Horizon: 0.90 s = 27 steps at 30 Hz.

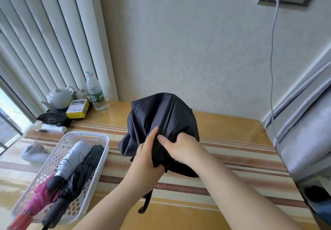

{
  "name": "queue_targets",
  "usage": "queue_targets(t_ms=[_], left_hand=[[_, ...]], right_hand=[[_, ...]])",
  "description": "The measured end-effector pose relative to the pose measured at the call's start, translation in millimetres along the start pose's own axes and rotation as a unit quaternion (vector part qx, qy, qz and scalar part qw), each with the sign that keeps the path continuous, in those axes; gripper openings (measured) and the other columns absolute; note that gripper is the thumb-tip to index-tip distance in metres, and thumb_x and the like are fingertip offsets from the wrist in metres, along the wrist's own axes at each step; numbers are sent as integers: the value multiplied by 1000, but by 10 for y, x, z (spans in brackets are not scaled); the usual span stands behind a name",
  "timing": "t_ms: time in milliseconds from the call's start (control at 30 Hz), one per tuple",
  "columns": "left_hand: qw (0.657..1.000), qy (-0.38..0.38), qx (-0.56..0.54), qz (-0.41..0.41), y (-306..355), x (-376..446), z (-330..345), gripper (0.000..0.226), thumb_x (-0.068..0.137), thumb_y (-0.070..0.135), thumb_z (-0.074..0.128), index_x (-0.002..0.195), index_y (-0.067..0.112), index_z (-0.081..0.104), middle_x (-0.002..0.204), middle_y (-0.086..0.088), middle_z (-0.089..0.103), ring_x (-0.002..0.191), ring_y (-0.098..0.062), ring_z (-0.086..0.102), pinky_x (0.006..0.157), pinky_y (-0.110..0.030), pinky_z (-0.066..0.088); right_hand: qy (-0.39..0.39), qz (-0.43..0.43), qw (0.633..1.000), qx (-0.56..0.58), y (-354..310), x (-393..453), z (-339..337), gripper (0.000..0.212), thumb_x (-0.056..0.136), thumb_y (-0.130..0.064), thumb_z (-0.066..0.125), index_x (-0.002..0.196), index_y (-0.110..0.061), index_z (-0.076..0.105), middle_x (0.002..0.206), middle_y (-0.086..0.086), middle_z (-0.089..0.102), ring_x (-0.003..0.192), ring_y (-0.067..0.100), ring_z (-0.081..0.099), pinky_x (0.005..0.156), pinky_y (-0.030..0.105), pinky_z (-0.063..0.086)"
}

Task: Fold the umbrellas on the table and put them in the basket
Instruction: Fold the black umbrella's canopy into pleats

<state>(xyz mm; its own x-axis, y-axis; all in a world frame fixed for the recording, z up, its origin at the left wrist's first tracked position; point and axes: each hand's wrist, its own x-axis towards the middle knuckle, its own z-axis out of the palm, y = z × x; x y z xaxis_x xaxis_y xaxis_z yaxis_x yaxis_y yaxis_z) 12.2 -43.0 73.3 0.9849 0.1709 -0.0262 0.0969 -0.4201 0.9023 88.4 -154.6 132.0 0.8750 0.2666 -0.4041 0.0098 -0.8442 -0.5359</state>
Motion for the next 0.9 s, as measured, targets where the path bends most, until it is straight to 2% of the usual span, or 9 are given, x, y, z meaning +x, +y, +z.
queue_targets(t_ms=[67, 200, 367, 433, 500, 567, 667, 767, 900], left_hand=[[1000, 2, -5, 5, -15, 1, 10, 102, 77, -2, 63, 134, 58, 3, 130, 9, 39, 110, -11, 52, 82, -26, 51], [1000, -19, 16, -5, -75, -25, 81, 99, 79, 1, 64, 138, 47, -2, 134, 5, 41, 112, -16, 54, 75, -16, 48], [996, -18, 76, -35, 0, -12, 43, 97, 80, 23, 71, 150, 26, 4, 143, 2, 38, 123, -12, 47, 90, -16, 40], [981, 5, 187, -41, 67, -59, 26, 94, 77, 40, 73, 147, 21, 13, 134, 3, 33, 116, -14, 49, 84, -17, 39], [967, 42, 232, -95, 126, -106, 11, 80, 70, 54, 73, 127, 17, 32, 116, 4, 33, 98, -14, 47, 72, -19, 35], [964, -3, 178, -198, 127, -93, -15, 67, 67, 62, 72, 105, 16, 42, 102, 5, 43, 89, -12, 47, 67, -20, 35], [945, -136, -81, -286, 88, -23, -50, 58, 62, 54, 81, 97, 14, 58, 92, 3, 67, 86, -13, 64, 81, -27, 51], [911, -147, -257, -287, 66, 4, -39, 62, 61, 29, 86, 114, 12, 59, 105, -11, 71, 99, -27, 68, 92, -41, 53], [905, -122, -299, -278, 95, -5, -3, 36, 82, 19, 72, 114, 8, 57, 101, -16, 71, 81, -27, 70, 70, -32, 56]], right_hand=[[-45, 53, 990, 125, 56, 81, 28, 52, 83, -66, 56, 83, -14, 56, 87, 7, 71, 79, 21, 70, 77, 34, 59], [-65, 103, 934, 337, 165, 192, 169, 69, 71, -47, 81, 118, -4, 57, 114, 12, 66, 99, 28, 66, 73, 35, 61], [-19, 107, 887, 449, 307, 224, 290, 50, 73, -21, 84, 112, -3, 60, 105, 13, 68, 91, 28, 66, 72, 42, 60], [-7, 110, 884, 455, 362, 247, 317, 56, 67, -24, 86, 113, -5, 60, 107, 12, 68, 92, 28, 66, 77, 44, 59], [15, 95, 891, 443, 378, 240, 300, 72, 50, -37, 89, 110, -10, 59, 109, 9, 67, 98, 29, 65, 86, 48, 56], [23, 76, 898, 433, 418, 253, 268, 92, 32, -48, 86, 113, -12, 59, 111, 6, 66, 101, 27, 64, 89, 48, 55], [-3, 43, 899, 436, 488, 273, 261, 95, 32, -50, 86, 117, -14, 62, 112, 4, 69, 102, 23, 65, 90, 47, 55], [-14, 19, 906, 422, 531, 254, 291, 78, 45, -45, 88, 113, -17, 64, 109, 2, 71, 101, 19, 66, 92, 42, 54], [-22, 19, 891, 454, 567, 265, 271, 49, 66, -26, 86, 108, -9, 66, 102, 10, 73, 95, 25, 69, 87, 46, 57]])
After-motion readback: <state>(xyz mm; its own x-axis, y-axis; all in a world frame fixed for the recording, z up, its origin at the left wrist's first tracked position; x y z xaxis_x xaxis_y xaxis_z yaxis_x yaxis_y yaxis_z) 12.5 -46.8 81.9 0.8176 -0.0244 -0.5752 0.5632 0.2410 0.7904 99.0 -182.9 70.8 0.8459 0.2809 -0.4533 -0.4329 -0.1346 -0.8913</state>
